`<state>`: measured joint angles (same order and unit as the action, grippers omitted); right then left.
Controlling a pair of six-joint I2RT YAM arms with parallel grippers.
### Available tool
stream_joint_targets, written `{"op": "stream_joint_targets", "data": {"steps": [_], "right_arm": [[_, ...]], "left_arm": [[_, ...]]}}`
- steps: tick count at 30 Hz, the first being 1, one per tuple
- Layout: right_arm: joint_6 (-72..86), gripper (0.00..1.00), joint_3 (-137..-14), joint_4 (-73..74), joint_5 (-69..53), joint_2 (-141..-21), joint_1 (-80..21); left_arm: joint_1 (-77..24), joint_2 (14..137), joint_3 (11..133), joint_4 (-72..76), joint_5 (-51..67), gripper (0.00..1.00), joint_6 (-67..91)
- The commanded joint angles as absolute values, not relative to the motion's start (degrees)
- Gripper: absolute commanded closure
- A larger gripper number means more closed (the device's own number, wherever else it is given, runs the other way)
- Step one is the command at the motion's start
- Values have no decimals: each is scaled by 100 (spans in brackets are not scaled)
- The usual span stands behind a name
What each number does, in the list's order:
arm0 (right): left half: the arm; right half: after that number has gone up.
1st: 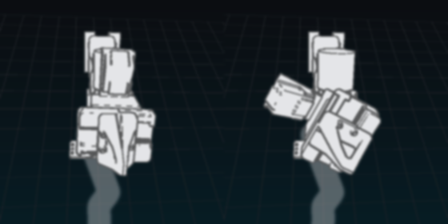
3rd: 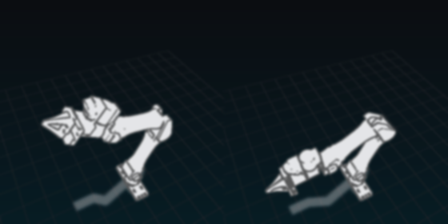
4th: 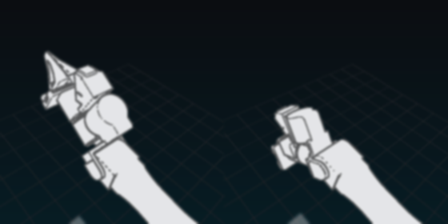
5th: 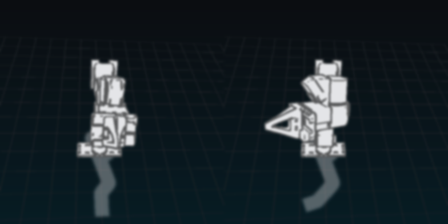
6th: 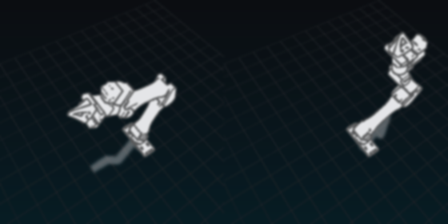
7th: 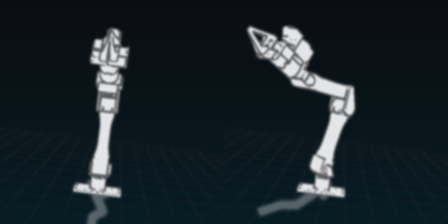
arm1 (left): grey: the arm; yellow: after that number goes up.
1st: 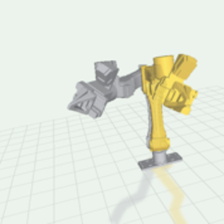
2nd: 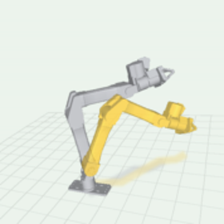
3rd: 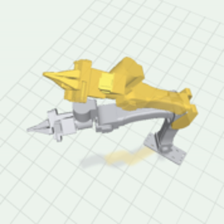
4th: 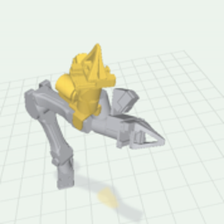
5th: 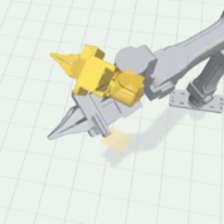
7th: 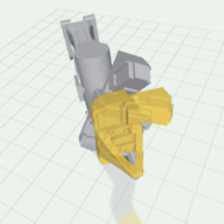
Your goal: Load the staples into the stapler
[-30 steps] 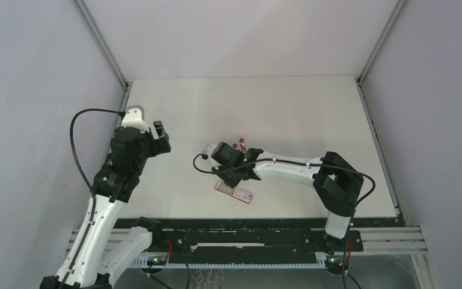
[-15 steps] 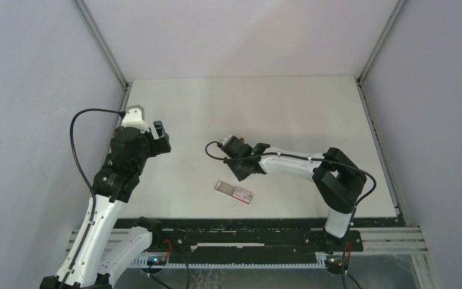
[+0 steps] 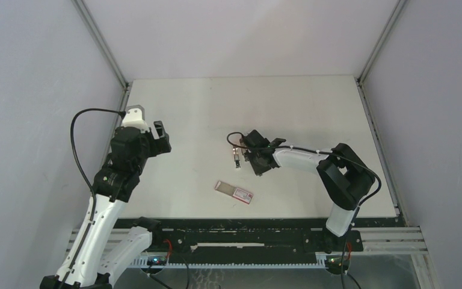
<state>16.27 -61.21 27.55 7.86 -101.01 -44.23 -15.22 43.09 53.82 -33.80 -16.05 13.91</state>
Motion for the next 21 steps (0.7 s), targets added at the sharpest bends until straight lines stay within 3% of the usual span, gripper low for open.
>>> {"op": "stream_joint_targets", "data": {"steps": [1,6,9,21], "right_arm": [[1708,85,-6074,2602,783,-9895,-4311],[1642,67,-6064,2675,780,-9842,-4289],[1603,63,-6064,2718,802,-9780,-4289],[1573,72,-5988,2828,902,-9775,-4289]], "left_arm": [[-1472,4308,5309,-3252,-1512,10,1335],[-1472,4353,5317,-3253,-1465,10,1328],[-1470,4368,5317,-3257,-1452,10,1336],[-1474,4367,5326,-3255,-1432,10,1338]]}}
